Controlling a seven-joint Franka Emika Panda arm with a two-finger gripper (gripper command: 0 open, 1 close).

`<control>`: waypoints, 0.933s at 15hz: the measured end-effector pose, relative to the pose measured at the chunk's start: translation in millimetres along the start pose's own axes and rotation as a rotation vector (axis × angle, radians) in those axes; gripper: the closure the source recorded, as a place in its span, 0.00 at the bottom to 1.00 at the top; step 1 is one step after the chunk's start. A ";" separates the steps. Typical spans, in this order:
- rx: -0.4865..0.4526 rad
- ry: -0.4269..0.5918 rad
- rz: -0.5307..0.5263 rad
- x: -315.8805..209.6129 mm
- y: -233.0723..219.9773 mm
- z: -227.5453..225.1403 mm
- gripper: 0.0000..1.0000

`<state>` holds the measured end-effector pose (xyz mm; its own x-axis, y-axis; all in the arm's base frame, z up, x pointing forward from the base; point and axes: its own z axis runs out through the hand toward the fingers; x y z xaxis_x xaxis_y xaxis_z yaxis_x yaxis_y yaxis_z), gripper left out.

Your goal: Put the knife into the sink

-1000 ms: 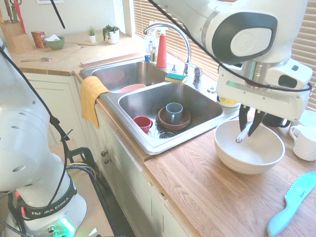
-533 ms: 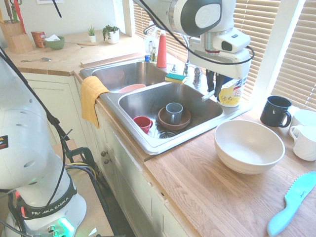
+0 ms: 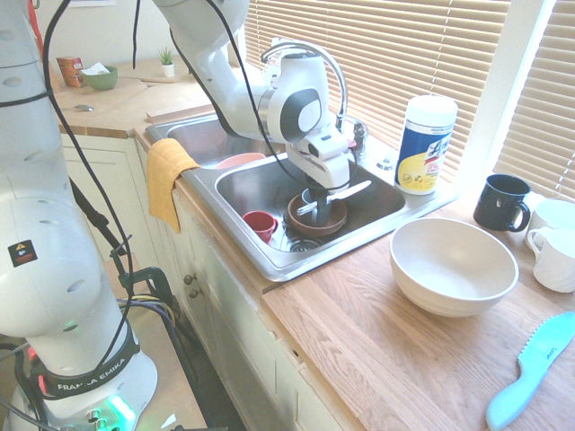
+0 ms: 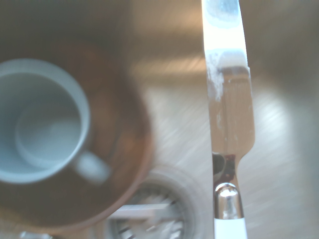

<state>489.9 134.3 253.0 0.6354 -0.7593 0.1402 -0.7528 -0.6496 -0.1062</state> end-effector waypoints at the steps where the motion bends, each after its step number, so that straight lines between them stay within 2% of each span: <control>1: -0.002 -0.011 0.002 -6.2 -0.5 15.7 1.00; 8: -0.032 -0.044 0.059 0.6 -4.8 71.7 1.00; 9: -0.036 -0.047 0.062 1.6 -4.3 75.0 0.00; 14: -0.029 -0.058 0.071 -0.5 -11.1 76.4 0.00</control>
<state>511.0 139.0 178.9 0.5882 -0.8052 0.0757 -0.8007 -0.5930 -0.0850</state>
